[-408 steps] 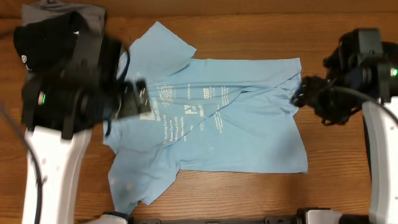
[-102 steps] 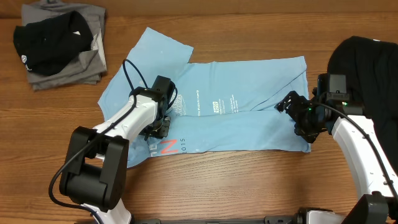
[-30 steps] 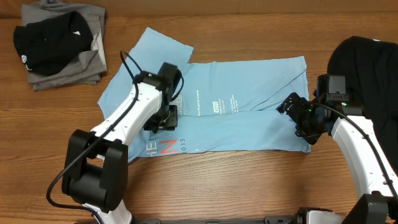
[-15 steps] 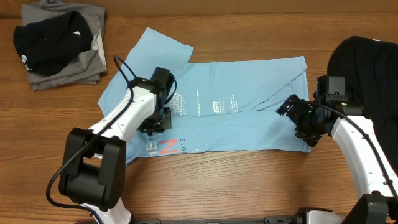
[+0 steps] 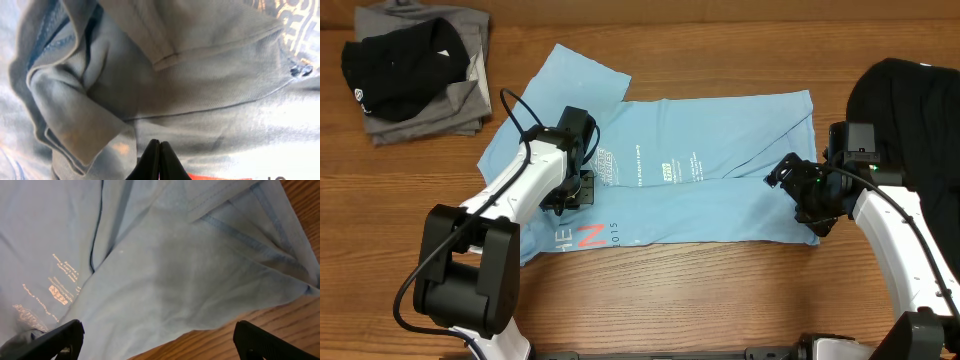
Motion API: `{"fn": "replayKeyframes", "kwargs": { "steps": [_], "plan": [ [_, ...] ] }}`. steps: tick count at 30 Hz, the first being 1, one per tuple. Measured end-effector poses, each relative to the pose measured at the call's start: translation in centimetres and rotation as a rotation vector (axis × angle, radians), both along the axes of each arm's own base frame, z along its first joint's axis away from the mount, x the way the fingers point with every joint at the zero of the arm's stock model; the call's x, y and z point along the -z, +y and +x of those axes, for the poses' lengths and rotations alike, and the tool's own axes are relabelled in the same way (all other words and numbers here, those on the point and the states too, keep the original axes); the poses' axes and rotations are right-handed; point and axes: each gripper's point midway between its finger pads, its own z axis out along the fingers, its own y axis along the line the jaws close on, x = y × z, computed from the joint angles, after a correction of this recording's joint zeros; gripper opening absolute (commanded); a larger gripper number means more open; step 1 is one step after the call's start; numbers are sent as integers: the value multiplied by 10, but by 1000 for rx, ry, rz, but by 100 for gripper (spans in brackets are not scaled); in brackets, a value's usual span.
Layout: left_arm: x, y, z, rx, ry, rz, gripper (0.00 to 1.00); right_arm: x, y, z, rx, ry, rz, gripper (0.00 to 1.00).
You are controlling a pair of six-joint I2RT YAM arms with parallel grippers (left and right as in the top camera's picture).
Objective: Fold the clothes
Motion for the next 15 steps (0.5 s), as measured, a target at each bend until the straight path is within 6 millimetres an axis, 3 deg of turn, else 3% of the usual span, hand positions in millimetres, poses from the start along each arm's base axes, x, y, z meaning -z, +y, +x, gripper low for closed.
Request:
{"fn": "replayKeyframes", "kwargs": {
  "steps": [15],
  "plan": [
    [21,19,-4,-22,74,21,4,1,0,-2,0,9,1,100]
  ]
}}
